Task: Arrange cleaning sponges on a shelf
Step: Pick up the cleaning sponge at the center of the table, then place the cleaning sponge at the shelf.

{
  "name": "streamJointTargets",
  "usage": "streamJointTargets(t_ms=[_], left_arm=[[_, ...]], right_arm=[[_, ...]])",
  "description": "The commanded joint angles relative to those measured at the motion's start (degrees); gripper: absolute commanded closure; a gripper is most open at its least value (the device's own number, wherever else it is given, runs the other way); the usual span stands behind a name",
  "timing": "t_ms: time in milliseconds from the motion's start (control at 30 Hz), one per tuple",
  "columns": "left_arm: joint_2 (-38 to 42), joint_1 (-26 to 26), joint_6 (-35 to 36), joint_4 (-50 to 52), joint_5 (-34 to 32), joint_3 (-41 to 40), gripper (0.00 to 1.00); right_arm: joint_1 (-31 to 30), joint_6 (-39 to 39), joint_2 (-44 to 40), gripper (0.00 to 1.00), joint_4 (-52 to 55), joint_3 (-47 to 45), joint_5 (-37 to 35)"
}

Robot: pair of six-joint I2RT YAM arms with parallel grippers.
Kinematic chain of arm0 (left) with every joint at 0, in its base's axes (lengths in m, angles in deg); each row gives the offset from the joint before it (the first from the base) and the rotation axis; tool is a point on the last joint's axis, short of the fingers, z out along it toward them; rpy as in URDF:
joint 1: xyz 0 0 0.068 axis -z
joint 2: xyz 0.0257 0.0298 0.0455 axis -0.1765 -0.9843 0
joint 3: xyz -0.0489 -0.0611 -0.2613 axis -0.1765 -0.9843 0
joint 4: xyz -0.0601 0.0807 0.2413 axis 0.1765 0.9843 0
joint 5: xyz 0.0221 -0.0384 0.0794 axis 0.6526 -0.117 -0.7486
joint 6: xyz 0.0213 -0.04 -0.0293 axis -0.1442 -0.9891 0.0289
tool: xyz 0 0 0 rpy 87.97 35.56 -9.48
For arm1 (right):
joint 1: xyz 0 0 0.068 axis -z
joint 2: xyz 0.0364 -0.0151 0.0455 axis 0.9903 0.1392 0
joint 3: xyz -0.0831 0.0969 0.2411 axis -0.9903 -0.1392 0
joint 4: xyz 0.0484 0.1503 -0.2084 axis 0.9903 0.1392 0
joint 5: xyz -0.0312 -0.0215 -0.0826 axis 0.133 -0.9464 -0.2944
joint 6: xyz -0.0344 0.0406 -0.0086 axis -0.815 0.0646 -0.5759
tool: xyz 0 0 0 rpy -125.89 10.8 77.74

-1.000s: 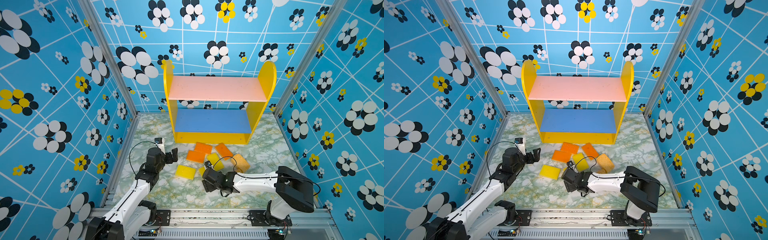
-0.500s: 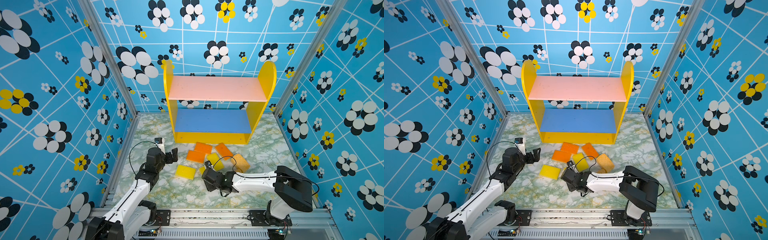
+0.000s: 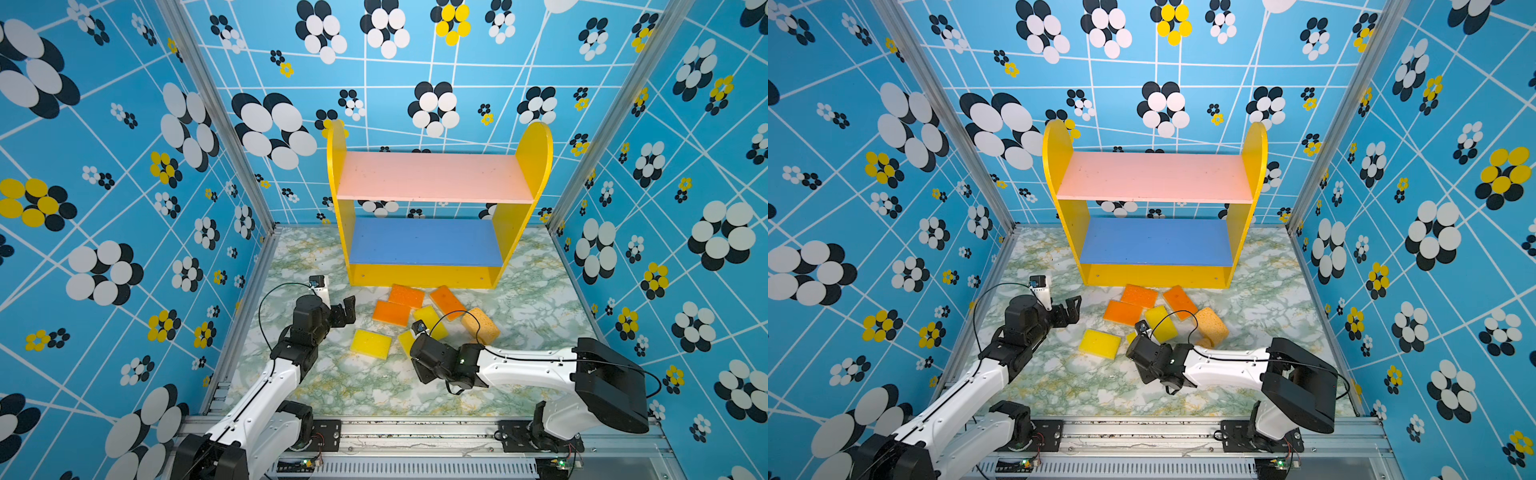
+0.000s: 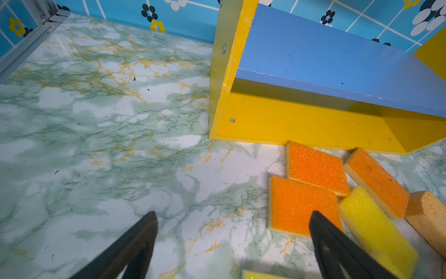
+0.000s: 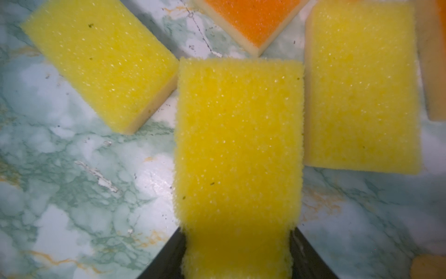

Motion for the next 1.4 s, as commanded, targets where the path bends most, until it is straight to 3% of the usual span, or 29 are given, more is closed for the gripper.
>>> streamJointTargets(t_ms=[0,300,500,767,1367], left_arm=[[-0.17,0.45,0.85,-0.51,0.26,-0.23,0.01],[-0.28,0.37,1.15,-1.01,0.35,-0.03,0.01],[-0.62,0.36,1.82,-1.19,0.36,0.63,0.01],[-2.6,0.28,2.6,-1.63,0.88,1.77,0.01],[-2.22,-0.34,4.62,-1.33,0.79,1.81,0.01]], right_arm=[[-0.36,-1.2,-3.3,0.43,-1.31,-2.0,-1.04],[5.53,-1.49,-13.0,0.43,-4.44,-6.44,-2.89],[11.94,-3.34,-14.13,0.42,-6.48,-6.28,-3.01],[20.95,-6.67,-9.9,0.42,-13.59,-5.28,-2.23],[29.99,-4.79,2.63,0.42,-30.25,-5.38,-6.61]])
